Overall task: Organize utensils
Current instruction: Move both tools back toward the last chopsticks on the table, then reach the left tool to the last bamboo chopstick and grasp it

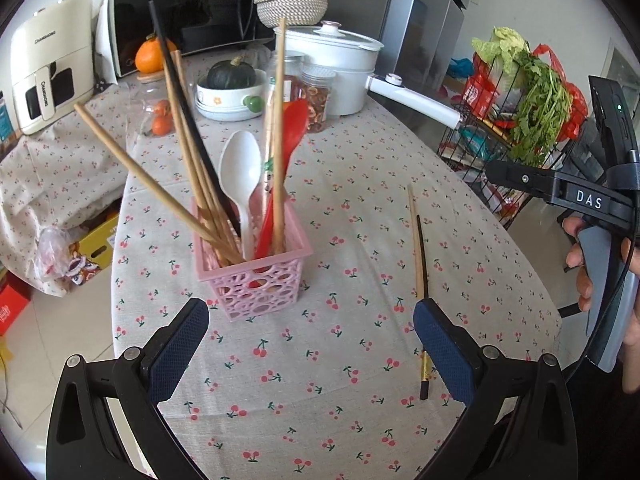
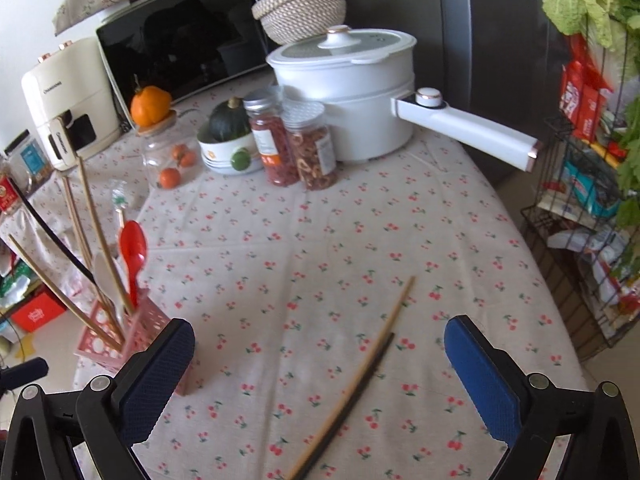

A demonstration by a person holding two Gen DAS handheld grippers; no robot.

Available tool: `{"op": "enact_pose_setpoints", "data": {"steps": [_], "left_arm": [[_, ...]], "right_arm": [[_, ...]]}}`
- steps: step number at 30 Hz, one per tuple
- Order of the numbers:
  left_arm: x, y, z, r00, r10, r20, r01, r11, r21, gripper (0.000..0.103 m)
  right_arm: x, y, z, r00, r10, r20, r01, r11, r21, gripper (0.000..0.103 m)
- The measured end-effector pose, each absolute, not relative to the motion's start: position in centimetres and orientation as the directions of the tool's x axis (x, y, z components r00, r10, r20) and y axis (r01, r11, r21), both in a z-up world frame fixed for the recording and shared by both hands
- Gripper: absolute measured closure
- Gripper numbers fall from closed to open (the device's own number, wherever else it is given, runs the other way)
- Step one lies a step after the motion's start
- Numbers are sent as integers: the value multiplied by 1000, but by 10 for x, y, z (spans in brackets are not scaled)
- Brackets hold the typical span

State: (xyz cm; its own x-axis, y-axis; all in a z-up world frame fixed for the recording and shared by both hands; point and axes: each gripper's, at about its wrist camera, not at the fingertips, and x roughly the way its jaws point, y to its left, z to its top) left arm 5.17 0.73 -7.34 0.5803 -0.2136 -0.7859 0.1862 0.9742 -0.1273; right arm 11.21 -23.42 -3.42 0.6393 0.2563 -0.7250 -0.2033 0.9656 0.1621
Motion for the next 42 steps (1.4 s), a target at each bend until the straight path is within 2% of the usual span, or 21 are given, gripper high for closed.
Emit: {"op": "enact_pose_setpoints", "data": {"steps": [6, 10, 16, 22, 24, 29, 32, 34, 36, 42], "left_arm": [[59, -43, -81, 546, -237, -804, 270, 958, -99, 0], [78, -73, -94, 481, -207, -852, 302, 951, -61, 0], [125, -100, -115, 390, -191, -901, 265, 960, -88, 0], [179, -120, -137, 361, -118, -925, 182, 982, -54, 0], [198, -127, -145, 345, -116, -931, 164, 985, -62, 3], [231, -141, -162, 308, -196, -931, 150, 976, -156, 35], [245, -152, -171, 290, -244, -925, 164, 965, -203, 52], [252, -160, -176, 281, -260, -924, 173, 961, -217, 60], [257, -168, -180, 277, -256, -926, 187, 960, -209, 65], [264, -183, -181, 303, -163, -939, 231, 968, -94, 90]], "right_arm": [[113, -263, -48, 612, 138, -779, -138, 988, 67, 0], [116, -287, -56, 582, 94, -808, -83, 995, 56, 0], [123, -322, -63, 557, 15, -831, 38, 998, 43, 0], [132, -341, -72, 516, 28, -856, 67, 995, 73, 0], [136, -345, -77, 497, 22, -868, 81, 994, 71, 0], [145, -358, -88, 454, 33, -890, 114, 989, 95, 0], [149, -364, -88, 456, 39, -889, 131, 985, 111, 0], [151, -367, -88, 460, 47, -887, 140, 982, 124, 0], [153, -368, -87, 463, 59, -884, 141, 980, 139, 0], [159, -369, -91, 455, 65, -888, 143, 979, 146, 0]]}}
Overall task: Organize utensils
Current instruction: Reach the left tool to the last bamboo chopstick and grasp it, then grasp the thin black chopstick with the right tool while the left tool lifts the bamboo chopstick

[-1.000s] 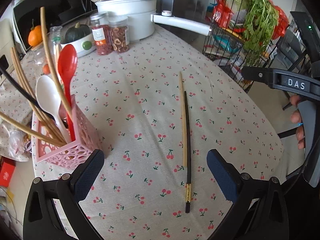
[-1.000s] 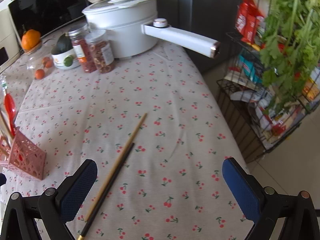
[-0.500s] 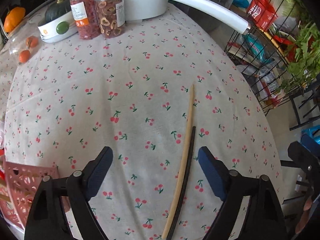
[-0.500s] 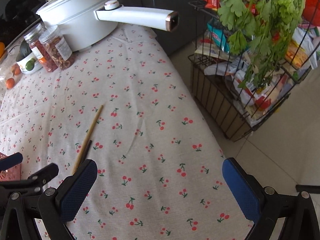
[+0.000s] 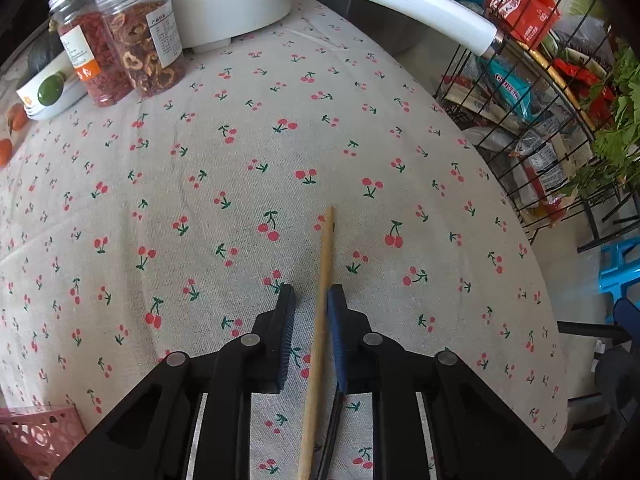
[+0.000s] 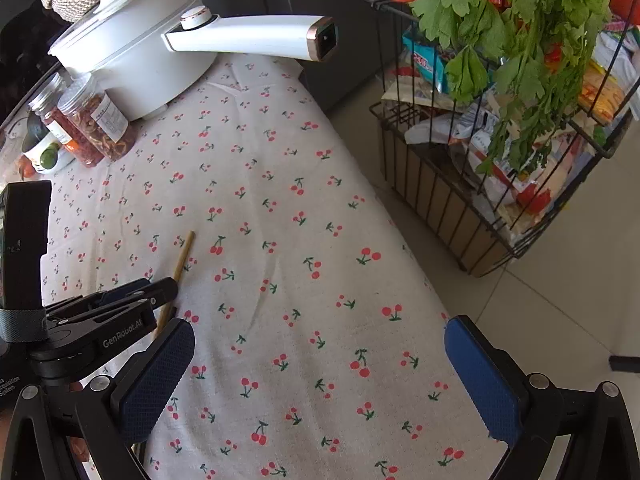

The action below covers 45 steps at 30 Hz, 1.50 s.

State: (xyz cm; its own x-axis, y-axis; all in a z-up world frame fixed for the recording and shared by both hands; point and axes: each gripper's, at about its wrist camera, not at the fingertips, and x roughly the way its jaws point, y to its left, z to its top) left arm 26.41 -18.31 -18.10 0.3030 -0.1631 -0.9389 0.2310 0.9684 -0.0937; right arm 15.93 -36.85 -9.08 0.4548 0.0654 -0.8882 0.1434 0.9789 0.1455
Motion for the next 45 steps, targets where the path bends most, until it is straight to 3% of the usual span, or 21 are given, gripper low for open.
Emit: {"op": "enact_pose_setpoints", "data": {"steps": [2, 12, 32, 36, 45], "left_arm": [[262, -182, -181, 306, -140, -942, 252, 966, -61, 97], [221, -126, -173, 305, -176, -936, 239, 965, -104, 97], [98, -32, -88, 465, -313, -828, 261, 942, -210, 97], [89, -19, -88, 472, -317, -823, 250, 943, -220, 97], [77, 3, -81, 495, -332, -803, 241, 940, -240, 97]], "right_arm": [[161, -368, -92, 451, 69, -890, 143, 979, 148, 0], [162, -355, -100, 421, 85, -903, 116, 982, 146, 0], [180, -271, -147, 253, 147, -956, 1, 988, 152, 1], [182, -254, -163, 211, 177, -961, -20, 984, 177, 7], [177, -220, -175, 228, 22, -973, -71, 997, 6, 14]]}}
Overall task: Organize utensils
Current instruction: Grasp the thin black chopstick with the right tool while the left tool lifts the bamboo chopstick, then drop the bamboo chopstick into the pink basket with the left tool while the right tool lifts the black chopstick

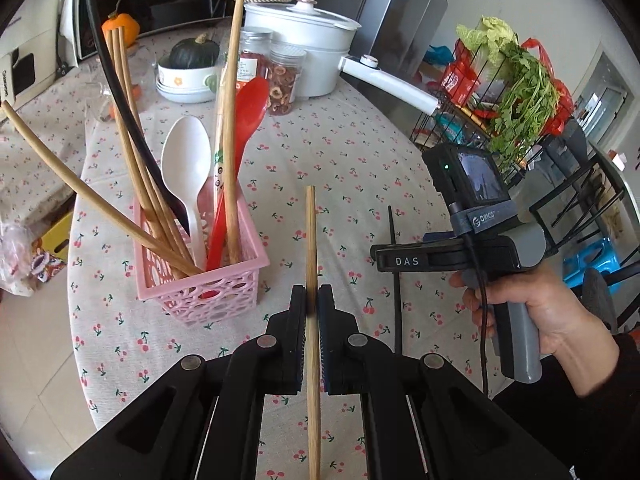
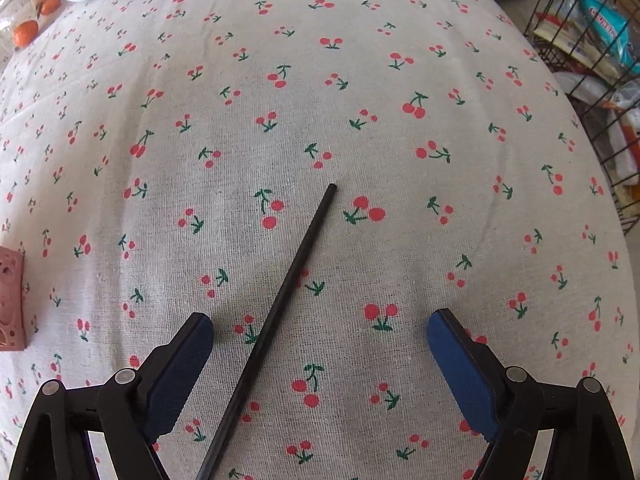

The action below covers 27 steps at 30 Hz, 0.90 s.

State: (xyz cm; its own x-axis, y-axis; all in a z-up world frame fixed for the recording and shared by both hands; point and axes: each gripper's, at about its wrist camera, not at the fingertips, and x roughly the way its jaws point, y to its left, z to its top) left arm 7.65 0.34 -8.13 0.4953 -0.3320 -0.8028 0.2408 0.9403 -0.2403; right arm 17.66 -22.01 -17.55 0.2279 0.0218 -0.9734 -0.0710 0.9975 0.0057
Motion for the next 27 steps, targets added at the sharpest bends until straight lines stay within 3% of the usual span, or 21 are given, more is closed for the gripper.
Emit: {"op": "enact_pose_setpoints", "data": {"steps": [3, 6, 8, 10, 17, 27], "left_arm": [[74, 10, -78, 504, -339, -795, 235, 939, -252, 97], [71, 14, -75, 514, -342, -787, 233, 938, -256, 97], [68, 16, -73, 520, -343, -782, 233, 938, -256, 97], [64, 20, -72, 528, -342, -777, 234, 939, -253, 97], [52, 32, -58, 580, -330, -745, 228, 943, -241, 97], [21, 54, -12, 699, -329, -635, 233, 944, -232, 97]], "right_arm": [[170, -210, -172, 251, 32, -967, -101, 995, 7, 27], [162, -200, -167, 280, 53, -958, -136, 991, 15, 50], [159, -191, -165, 293, 71, -953, -164, 986, 24, 74], [155, -186, -164, 299, 93, -950, -185, 982, 38, 89], [141, -182, -155, 306, 176, -936, -203, 972, 116, 97], [103, -204, -91, 468, 295, -833, -269, 945, 184, 98]]}}
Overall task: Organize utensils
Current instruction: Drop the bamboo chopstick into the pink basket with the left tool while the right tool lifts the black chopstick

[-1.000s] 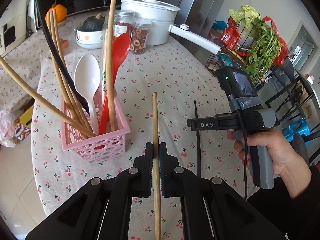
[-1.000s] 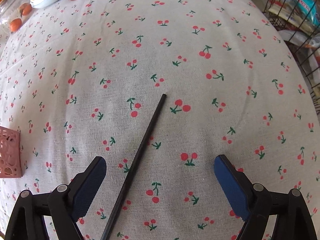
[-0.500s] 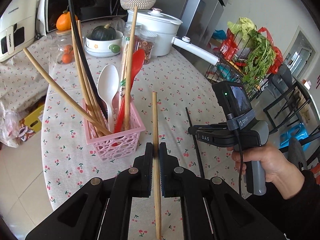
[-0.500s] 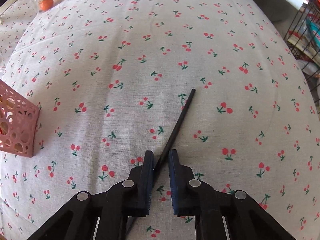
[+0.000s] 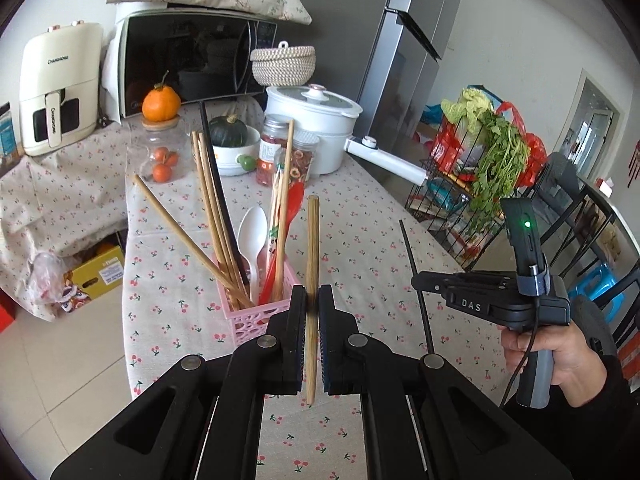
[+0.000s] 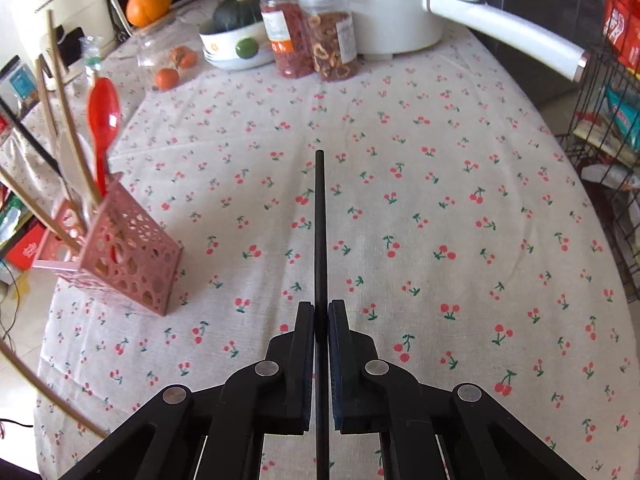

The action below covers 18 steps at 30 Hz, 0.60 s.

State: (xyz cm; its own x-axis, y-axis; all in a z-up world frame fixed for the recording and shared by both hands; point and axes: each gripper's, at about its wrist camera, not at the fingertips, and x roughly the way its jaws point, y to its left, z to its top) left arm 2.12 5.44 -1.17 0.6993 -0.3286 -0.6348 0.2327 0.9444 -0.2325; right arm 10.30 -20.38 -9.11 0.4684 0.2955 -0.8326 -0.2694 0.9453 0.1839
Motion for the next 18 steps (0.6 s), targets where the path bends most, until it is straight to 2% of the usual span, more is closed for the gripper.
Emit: {"op": "enact_pose_setpoints", "data": {"steps": [11, 18], "left_arm": [[12, 88, 46, 847, -284, -450, 175, 947, -268, 97], [19, 101, 62, 897, -212, -388, 113, 958, -262, 97]], "right_arm": [[69, -205, -26, 619, 407, -672, -352, 908, 226, 98], [74, -206, 3, 661, 459, -594, -365, 888, 281, 98]]}}
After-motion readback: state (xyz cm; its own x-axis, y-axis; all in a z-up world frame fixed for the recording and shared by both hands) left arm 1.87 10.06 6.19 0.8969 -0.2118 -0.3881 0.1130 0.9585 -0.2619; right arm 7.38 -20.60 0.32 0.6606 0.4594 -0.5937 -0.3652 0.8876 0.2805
